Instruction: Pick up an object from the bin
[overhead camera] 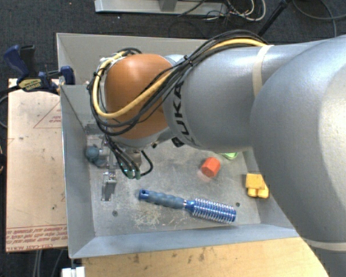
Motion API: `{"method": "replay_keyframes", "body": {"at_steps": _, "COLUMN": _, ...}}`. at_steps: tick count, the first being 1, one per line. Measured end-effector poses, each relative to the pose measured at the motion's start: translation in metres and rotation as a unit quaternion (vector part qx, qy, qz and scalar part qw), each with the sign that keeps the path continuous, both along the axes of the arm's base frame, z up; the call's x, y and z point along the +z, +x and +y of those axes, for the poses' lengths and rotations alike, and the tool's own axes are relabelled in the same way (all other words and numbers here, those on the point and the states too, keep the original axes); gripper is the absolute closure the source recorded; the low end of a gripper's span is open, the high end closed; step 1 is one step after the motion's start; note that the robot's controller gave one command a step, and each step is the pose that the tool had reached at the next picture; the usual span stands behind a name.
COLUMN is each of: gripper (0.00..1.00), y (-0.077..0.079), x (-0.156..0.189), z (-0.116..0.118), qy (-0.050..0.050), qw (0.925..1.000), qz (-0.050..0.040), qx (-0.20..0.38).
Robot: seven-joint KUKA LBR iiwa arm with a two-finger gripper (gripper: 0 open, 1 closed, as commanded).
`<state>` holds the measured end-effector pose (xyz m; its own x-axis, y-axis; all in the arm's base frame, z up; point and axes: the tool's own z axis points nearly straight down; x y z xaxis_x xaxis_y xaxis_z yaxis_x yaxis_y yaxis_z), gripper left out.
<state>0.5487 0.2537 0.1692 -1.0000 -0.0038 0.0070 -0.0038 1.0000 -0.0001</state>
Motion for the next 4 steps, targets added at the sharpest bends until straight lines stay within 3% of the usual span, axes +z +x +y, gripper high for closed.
{"method": "replay_keyframes", "body": {"at_steps": 1, "gripper": 0.0, "y": -0.056, "x": -0.094, "z": -0.113, "qy": 0.005, "qw": 0.9955, "qz": -0.0141, "qx": 0.094}}
{"method": "replay_keyframes", "body": {"at_steps": 2, "gripper": 0.0, "y": -0.043, "x": -0.094, "z": -0.149, "qy": 0.006, "qw": 0.9981, "qz": -0.0099, "qx": 0.061}}
{"method": "replay_keyframes", "body": {"at_steps": 3, "gripper": 1.0, "y": -0.041, "x": -0.093, "z": -0.151, "qy": 0.003, "qw": 0.9981, "qz": -0.0108, "qx": 0.06}}
{"method": "replay_keyframes", "body": {"at_steps": 4, "gripper": 1.0, "y": -0.036, "x": 0.025, "z": -0.147, "qy": 0.001, "qw": 0.9985, "qz": -0.0077, "qx": 0.054}}
